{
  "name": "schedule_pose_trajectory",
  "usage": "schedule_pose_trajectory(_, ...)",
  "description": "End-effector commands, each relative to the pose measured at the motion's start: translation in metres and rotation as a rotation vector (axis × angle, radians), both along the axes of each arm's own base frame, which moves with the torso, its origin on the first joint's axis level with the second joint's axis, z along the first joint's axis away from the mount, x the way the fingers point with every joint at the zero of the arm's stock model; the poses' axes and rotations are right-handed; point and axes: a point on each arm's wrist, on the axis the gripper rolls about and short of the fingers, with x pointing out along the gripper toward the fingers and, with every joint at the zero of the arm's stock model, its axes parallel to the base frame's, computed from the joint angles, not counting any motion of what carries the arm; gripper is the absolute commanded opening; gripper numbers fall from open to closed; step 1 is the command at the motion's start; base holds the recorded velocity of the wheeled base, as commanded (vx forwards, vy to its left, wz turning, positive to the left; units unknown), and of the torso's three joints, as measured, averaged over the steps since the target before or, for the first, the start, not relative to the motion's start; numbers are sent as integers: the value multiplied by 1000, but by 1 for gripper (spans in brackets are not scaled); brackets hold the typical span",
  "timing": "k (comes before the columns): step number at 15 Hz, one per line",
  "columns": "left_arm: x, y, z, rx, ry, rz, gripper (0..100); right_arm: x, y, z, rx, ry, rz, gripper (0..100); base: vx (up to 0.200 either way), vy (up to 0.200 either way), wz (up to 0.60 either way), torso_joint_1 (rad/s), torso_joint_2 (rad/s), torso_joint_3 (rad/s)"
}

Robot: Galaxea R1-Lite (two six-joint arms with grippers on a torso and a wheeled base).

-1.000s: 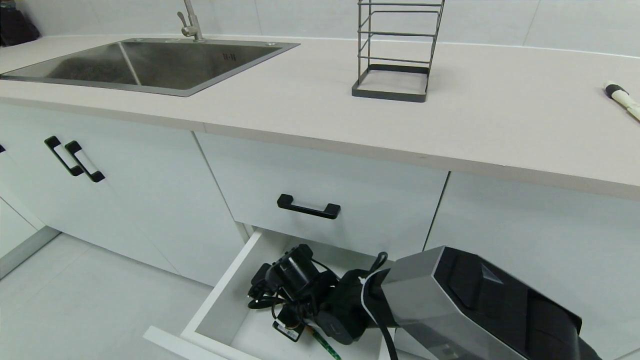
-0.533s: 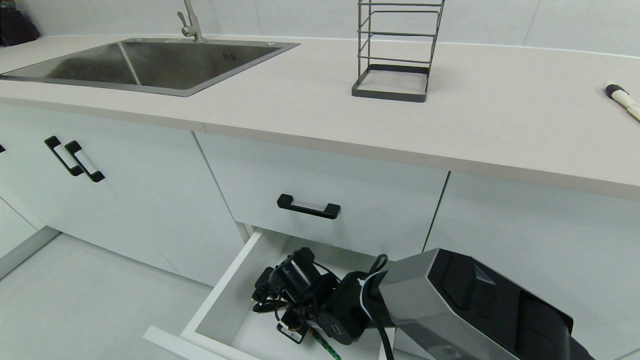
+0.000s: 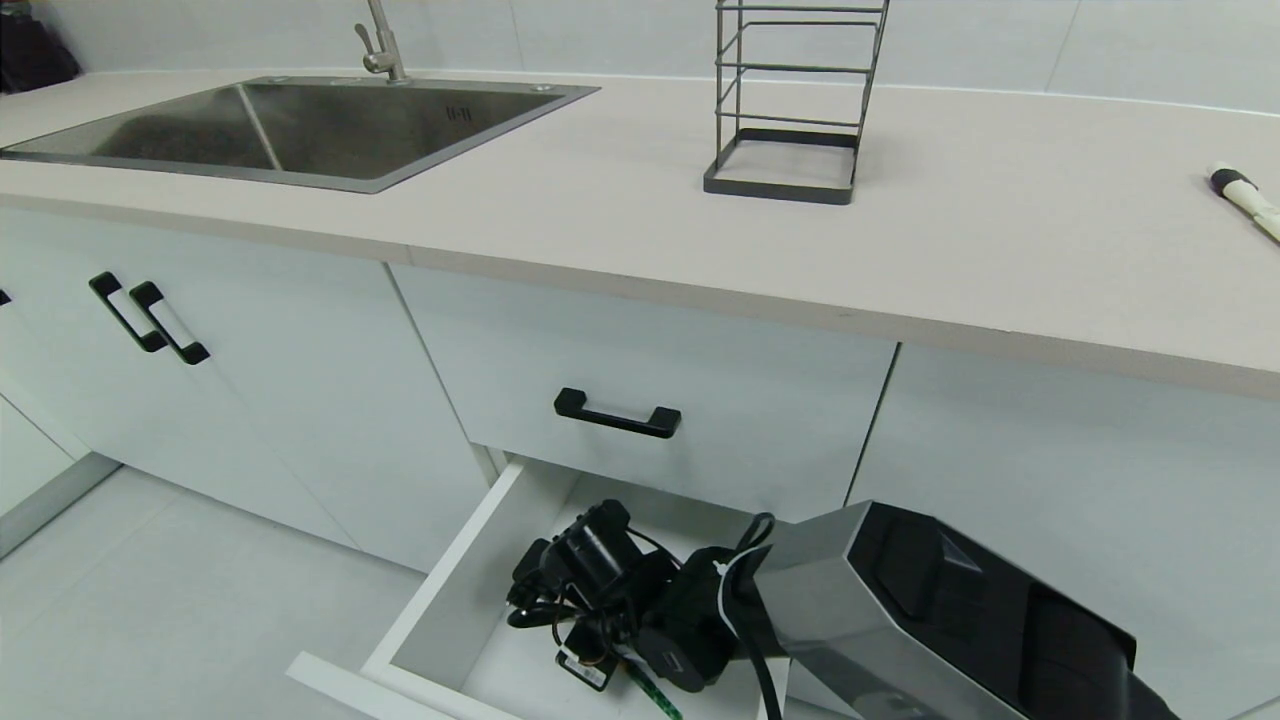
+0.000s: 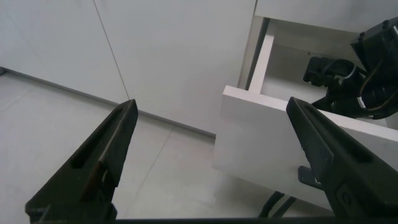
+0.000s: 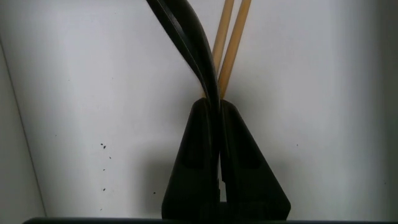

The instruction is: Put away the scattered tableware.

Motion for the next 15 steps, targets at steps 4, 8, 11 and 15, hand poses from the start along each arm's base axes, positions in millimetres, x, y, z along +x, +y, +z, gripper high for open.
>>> schedule_pose_trajectory(4, 0, 0, 0, -1, 0, 1, 100, 2, 2, 1, 5, -5, -1, 100, 0, 0, 0, 0, 0, 0)
schedule_pose_trajectory(8, 0, 0, 0, -1, 0, 1, 100, -7, 5, 29, 26, -19, 17, 100, 0, 0, 0, 0, 0, 0)
schedule_pose_trajectory(11, 0, 0, 0, -1, 0, 1, 100, -29, 11, 65, 56, -38, 60, 100, 0, 0, 0, 0, 0, 0)
schedule_pose_trajectory(15, 0, 0, 0, -1, 0, 1, 100, -65, 6, 125, 128, -78, 117, 100, 0, 0, 0, 0, 0, 0)
